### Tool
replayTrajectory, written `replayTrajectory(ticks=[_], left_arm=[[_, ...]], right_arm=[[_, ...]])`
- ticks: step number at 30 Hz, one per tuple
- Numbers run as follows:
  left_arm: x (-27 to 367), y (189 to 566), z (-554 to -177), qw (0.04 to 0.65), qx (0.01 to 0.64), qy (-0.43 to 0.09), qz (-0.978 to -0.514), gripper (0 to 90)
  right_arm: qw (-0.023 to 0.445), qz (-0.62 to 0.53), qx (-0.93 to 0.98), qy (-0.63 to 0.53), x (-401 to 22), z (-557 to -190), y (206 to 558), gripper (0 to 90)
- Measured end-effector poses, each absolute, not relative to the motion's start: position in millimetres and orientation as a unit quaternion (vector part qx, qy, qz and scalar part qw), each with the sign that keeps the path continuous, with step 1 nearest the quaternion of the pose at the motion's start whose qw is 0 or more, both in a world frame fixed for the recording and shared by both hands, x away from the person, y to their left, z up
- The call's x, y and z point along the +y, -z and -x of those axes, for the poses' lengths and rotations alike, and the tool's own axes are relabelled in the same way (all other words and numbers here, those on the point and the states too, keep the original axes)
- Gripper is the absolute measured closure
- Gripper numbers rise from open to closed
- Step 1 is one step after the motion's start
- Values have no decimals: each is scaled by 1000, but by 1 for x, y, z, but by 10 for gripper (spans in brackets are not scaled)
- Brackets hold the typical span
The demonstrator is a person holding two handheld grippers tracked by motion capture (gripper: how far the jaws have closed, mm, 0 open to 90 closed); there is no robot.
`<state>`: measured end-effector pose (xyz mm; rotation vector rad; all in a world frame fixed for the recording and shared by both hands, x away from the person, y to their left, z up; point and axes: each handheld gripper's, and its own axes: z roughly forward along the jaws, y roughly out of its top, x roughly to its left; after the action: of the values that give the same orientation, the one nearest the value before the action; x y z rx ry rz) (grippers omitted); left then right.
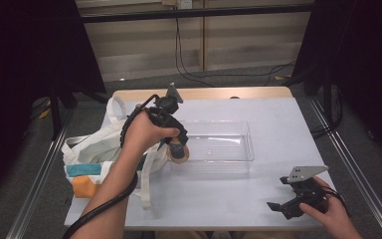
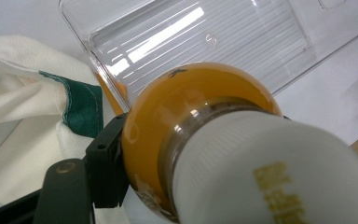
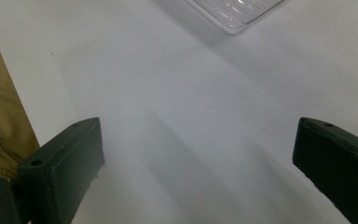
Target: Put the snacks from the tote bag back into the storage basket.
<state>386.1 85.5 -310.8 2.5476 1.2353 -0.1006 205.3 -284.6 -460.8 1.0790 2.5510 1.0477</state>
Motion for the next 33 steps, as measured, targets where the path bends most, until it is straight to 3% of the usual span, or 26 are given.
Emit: replayTrajectory(ticks=[33], left_arm=[[87, 321, -387, 145, 432, 42, -889, 302]], right_arm=[[88, -362, 859, -351, -284, -205, 461, 19]])
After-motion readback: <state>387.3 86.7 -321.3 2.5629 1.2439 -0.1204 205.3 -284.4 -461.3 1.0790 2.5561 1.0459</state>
